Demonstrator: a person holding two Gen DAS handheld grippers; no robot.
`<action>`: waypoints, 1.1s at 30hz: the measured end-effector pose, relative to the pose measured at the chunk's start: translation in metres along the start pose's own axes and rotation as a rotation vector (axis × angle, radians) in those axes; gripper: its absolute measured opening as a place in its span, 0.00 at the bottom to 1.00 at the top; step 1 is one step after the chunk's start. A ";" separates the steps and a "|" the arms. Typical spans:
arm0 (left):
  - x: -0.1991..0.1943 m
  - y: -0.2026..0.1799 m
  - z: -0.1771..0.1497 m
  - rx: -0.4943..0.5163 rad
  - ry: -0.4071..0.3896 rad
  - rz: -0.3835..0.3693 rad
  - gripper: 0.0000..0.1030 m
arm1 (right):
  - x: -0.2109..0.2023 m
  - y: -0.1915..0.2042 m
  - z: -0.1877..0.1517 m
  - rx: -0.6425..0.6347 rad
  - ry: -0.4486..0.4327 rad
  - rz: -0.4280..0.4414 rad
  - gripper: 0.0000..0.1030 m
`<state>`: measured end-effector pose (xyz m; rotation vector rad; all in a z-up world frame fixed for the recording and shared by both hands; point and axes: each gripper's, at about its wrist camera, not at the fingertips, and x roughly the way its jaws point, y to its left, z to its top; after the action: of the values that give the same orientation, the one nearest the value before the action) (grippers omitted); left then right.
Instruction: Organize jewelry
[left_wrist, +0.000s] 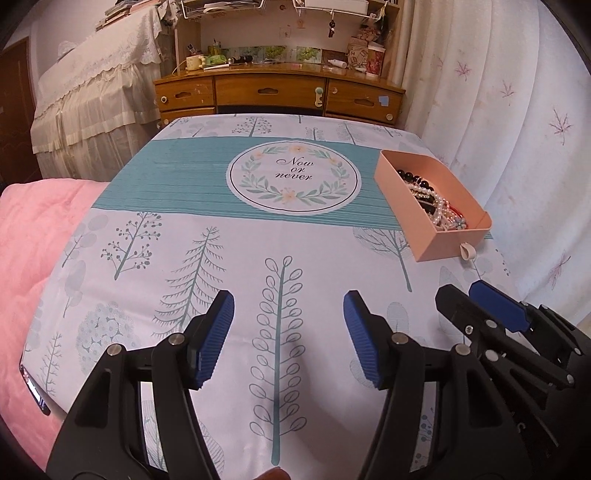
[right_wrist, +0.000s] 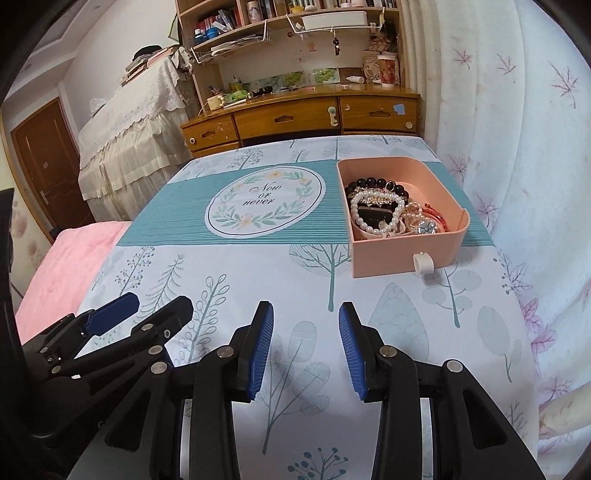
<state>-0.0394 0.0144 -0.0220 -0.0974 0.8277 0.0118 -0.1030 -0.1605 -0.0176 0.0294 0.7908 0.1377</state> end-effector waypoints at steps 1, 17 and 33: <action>0.000 0.000 0.000 0.000 0.001 0.000 0.57 | 0.000 0.000 0.000 0.000 0.000 -0.002 0.36; 0.006 0.002 -0.002 -0.005 0.024 -0.012 0.57 | 0.003 -0.003 -0.005 0.012 0.011 -0.005 0.36; 0.014 0.005 -0.002 -0.013 0.042 -0.018 0.57 | 0.004 -0.001 -0.005 0.013 0.013 -0.004 0.36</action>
<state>-0.0318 0.0188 -0.0341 -0.1181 0.8683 -0.0019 -0.1040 -0.1614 -0.0243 0.0395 0.8048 0.1293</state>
